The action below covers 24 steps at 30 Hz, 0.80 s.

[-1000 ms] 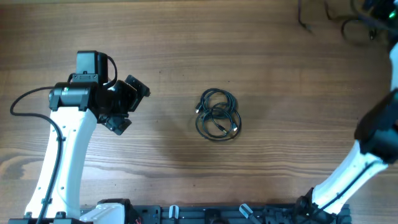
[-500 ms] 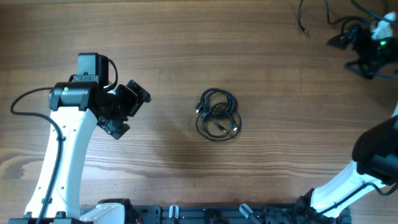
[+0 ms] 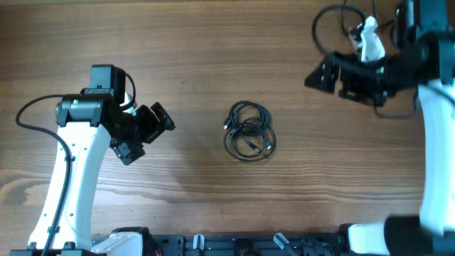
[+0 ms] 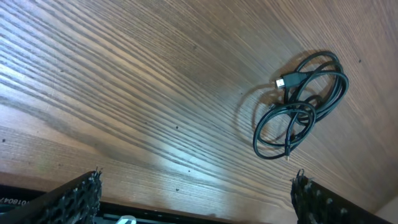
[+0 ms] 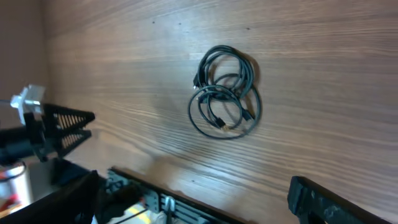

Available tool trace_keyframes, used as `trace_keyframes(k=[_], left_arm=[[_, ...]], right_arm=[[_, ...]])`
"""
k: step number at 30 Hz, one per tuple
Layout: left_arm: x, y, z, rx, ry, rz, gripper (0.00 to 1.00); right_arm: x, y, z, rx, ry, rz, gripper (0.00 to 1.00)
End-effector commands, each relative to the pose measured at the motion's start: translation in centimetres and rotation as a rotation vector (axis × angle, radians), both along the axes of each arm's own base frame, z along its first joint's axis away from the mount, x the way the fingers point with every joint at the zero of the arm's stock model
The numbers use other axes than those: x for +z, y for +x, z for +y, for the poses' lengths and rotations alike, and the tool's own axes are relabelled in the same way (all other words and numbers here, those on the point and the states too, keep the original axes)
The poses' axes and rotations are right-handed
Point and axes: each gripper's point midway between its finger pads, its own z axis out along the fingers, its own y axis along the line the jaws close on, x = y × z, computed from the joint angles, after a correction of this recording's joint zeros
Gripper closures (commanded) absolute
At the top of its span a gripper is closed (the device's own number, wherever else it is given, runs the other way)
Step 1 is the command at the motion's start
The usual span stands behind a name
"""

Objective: Untangle cables

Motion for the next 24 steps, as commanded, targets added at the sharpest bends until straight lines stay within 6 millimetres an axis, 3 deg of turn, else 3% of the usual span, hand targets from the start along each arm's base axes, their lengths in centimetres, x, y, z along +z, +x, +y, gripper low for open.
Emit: trace_keyframes(k=[1,3,8,12,16,24], left_arm=[[0.0,0.0,0.0,0.007,-0.005,0.005,0.00],[0.0,0.0,-0.1,0.007,-0.007,0.004,0.00],[0.2,-0.6,-1.8,-0.047,-0.053,0.013,0.00],[0.3,-1.5,-5.1,-0.183,-0.053,0.006,0.00],[0.3,-1.7,-8.2,-0.269,-0.039,-0.033,0.00],[-0.3,-0.6,-6.2,-0.153,0.114,-0.054,0.00]], right_arm=[[1.3,-3.0,0.8,-0.031,-0.115,-0.054,0.00],[2.0,-5.2,2.3,-0.051,-0.108,-0.060,0.00],[1.1,-6.5,3.7,-0.107,-0.133,-0.046,0.00],[-2.2,-7.0,6.1,-0.024,-0.150,-0.002,0.00],[-5.8,-7.6,6.5,0.007,-0.190,0.063,0.00],[-7.1,-6.5,7.2,0.026,-0.183,0.040,0.00]])
